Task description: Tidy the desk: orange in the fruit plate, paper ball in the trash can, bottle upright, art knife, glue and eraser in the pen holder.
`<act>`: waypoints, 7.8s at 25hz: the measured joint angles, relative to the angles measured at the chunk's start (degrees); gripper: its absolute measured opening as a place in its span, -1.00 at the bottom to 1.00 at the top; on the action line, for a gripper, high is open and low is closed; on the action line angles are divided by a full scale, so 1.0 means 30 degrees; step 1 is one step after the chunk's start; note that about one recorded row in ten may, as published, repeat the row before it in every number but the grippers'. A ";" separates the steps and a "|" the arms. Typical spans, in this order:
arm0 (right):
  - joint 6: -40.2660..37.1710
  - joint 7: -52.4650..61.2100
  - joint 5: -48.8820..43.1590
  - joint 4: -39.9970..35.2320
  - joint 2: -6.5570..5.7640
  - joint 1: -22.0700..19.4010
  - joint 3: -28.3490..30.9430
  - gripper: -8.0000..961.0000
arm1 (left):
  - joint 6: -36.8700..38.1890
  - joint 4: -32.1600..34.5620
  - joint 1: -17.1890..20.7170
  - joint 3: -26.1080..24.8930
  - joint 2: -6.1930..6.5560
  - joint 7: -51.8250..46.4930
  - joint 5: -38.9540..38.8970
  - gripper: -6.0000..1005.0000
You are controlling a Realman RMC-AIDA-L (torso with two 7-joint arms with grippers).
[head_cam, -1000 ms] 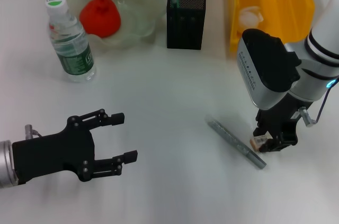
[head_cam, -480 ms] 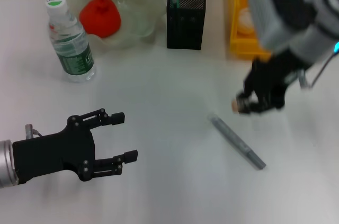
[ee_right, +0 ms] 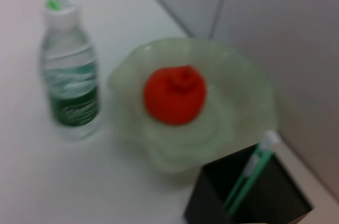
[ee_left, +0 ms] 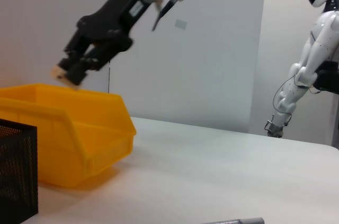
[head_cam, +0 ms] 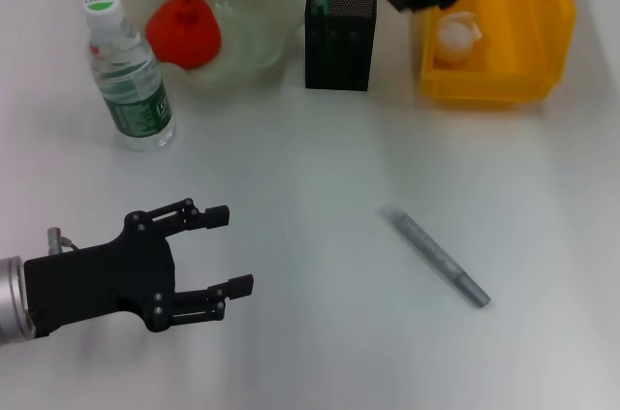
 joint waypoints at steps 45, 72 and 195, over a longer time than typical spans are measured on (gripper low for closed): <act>-0.7258 -1.1334 0.0625 -0.1281 0.0163 -0.1380 -0.5550 0.23 | -0.0030 -0.0236 -0.0105 -0.0205 -0.0100 0.0148 -0.0664 0.62; -0.5433 -2.2691 0.1037 -0.2067 -0.0086 -0.3384 -1.2550 0.22 | -0.1776 -0.1007 0.0049 -0.0829 -0.0078 -0.0372 -0.1245 0.62; -0.0206 1.5756 0.1408 0.3933 0.0359 -0.0916 -1.4089 -0.16 | 0.0424 -0.0108 -0.0180 0.0471 0.0559 0.0617 -0.2056 0.62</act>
